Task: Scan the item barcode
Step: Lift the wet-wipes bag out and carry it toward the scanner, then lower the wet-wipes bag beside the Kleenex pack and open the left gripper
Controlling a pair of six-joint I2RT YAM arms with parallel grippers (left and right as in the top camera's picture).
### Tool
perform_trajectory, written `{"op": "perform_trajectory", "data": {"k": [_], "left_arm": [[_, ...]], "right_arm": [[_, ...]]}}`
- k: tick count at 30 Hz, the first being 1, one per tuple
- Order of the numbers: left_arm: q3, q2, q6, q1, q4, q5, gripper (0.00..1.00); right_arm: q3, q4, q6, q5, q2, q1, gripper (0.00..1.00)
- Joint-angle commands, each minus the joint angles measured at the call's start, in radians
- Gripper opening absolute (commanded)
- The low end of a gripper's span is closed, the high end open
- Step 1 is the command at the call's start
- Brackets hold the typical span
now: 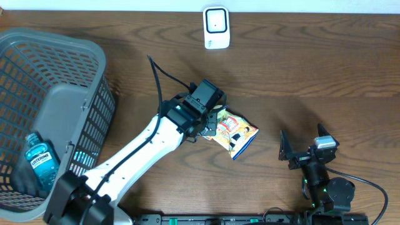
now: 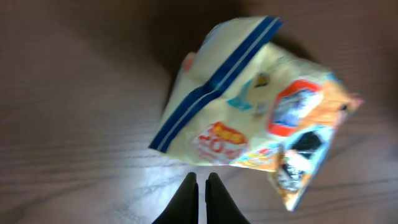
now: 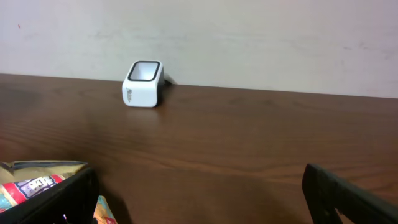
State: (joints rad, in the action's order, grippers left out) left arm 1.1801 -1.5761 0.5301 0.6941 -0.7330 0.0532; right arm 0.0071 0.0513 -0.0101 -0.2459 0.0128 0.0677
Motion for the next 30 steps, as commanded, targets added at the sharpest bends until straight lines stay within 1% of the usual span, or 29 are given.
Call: {"op": "perform_trajectory", "data": {"k": [1,4,7,9,13,18,21,25,26,28,30], "left_arm": [[-0.022,-0.038,0.084,-0.003,-0.060,-0.021,0.08],[-0.022,-0.037,0.123,-0.003,-0.128,-0.021,0.07],[-0.026,-0.038,0.122,-0.003,-0.111,-0.021,0.07],[-0.038,-0.038,0.122,-0.002,-0.053,-0.021,0.07],[-0.094,-0.049,0.122,0.002,0.129,-0.017,0.08],[-0.111,-0.120,0.119,0.008,0.232,-0.008,0.07],[-0.111,-0.171,0.108,0.010,0.323,0.061,0.07],[-0.111,-0.210,0.037,0.010,0.511,0.272,0.08],[-0.110,-0.210,0.014,0.010,0.548,0.299,0.07],[-0.105,-0.205,-0.012,0.010,0.581,0.305,0.07],[-0.090,-0.191,-0.055,0.007,0.581,0.301,0.07]], "right_arm": [[-0.002,0.005,0.011,0.008,0.000,-0.004,0.99],[-0.002,0.005,0.011,0.008,0.000,-0.004,0.99],[-0.002,0.005,0.011,0.008,0.000,-0.004,0.99],[-0.002,0.005,0.011,0.008,0.000,-0.004,0.99],[-0.002,0.005,0.011,0.008,0.000,-0.004,0.99],[-0.002,0.005,0.011,0.008,0.000,-0.004,0.99],[-0.002,0.005,0.011,0.008,0.000,-0.004,0.99],[-0.002,0.005,0.011,0.008,0.000,-0.004,0.99],[-0.002,0.005,0.011,0.008,0.000,-0.004,0.99],[-0.002,0.005,0.011,0.008,0.000,-0.004,0.99],[-0.002,0.005,0.011,0.008,0.000,-0.004,0.99]]}}
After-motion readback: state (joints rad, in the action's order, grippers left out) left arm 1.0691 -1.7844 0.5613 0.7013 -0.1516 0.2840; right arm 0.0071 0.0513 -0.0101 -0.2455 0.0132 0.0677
